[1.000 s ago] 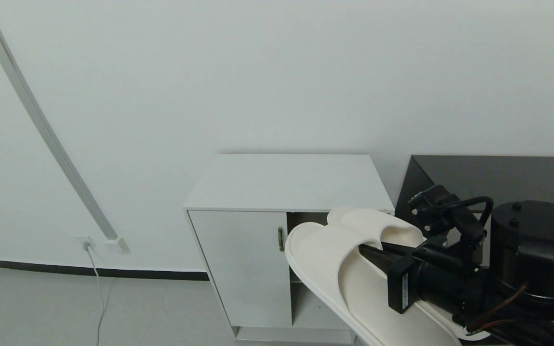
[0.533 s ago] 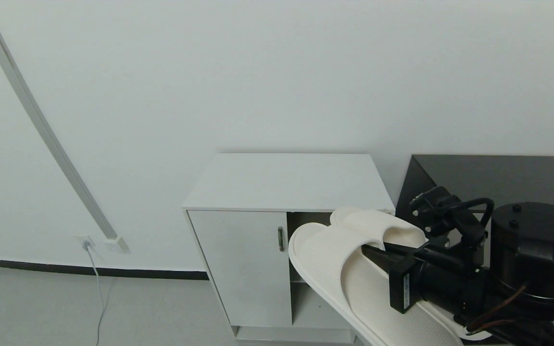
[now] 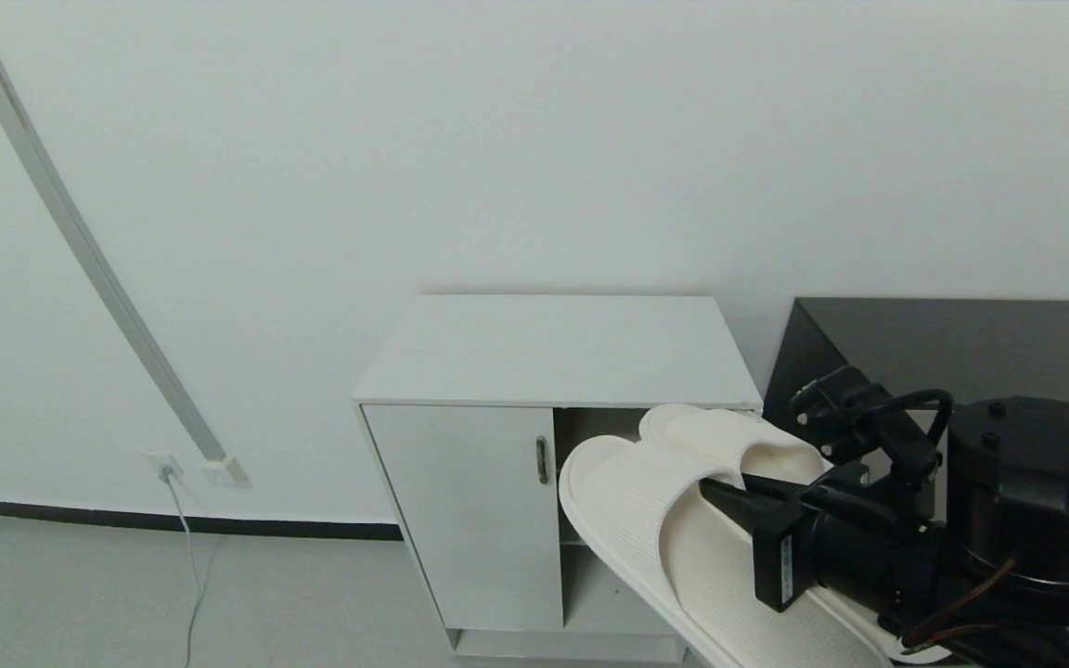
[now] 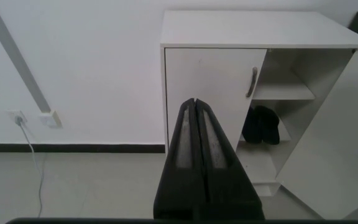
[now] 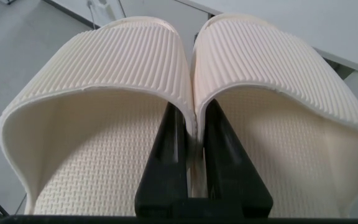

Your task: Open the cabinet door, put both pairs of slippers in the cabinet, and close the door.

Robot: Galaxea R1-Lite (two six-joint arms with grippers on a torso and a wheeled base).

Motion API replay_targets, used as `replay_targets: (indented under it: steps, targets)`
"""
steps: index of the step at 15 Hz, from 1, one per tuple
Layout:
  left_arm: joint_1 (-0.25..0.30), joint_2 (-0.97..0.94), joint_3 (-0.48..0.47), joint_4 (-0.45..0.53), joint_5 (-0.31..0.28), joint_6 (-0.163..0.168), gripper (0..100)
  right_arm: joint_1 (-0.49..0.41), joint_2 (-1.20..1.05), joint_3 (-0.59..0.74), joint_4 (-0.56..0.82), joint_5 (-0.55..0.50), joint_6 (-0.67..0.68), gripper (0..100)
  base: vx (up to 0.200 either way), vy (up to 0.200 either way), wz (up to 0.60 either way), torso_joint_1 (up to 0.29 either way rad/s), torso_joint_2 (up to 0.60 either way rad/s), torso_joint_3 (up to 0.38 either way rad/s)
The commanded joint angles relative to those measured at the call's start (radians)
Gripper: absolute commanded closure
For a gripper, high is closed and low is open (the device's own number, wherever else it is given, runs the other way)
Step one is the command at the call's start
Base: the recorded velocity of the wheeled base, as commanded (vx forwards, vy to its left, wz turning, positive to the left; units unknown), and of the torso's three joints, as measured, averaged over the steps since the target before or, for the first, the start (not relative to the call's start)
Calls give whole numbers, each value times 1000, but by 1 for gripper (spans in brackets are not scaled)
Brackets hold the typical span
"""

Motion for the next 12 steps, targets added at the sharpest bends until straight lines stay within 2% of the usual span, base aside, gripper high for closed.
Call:
replay_targets:
  steps: [1,12]
  targets:
    - [0,0,0,0,0,0,100,0,2,4,0,-1,0,100,0,0,0,-129,310,173]
    - [0,0,0,-2,0,0,100,0,4,14,0,0,-3,100,0,0,0,-159,355,200]
